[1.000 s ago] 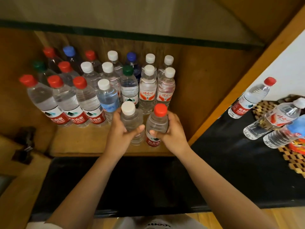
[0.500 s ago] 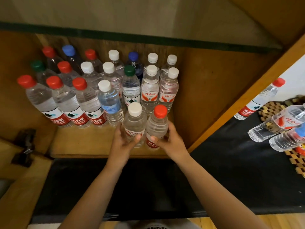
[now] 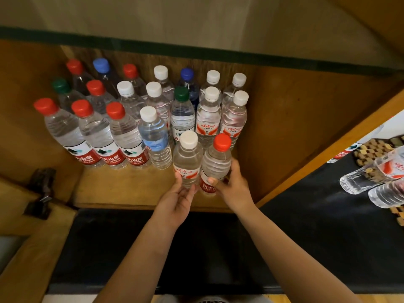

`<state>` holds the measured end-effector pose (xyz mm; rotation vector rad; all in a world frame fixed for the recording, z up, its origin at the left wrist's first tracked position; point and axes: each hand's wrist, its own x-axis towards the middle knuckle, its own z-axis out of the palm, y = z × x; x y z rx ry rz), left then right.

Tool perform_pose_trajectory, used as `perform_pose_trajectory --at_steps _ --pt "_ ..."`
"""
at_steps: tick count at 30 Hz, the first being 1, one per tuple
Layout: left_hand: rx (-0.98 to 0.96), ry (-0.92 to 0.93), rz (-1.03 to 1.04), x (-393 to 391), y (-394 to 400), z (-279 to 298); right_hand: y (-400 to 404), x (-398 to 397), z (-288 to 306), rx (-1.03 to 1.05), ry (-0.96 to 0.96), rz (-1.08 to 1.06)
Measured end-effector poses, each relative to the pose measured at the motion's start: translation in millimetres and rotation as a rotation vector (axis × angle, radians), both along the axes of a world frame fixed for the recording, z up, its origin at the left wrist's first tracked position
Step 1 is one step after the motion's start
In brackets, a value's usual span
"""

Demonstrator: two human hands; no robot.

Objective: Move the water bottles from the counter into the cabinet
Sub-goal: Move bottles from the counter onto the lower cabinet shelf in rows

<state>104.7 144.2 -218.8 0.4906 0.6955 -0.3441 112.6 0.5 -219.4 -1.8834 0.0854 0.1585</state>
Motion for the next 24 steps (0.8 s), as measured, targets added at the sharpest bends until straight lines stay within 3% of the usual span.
perform_pose_trajectory --at_steps 9,24 --pt "0.018 0.017 0.109 40.1 6.3 -0.9 20.8 42.6 7.3 -0.002 0.038 -0.076" --pt "0.000 0.053 0.120 58.3 6.7 5.9 30.2 67.1 8.0 0.000 0.047 -0.113"
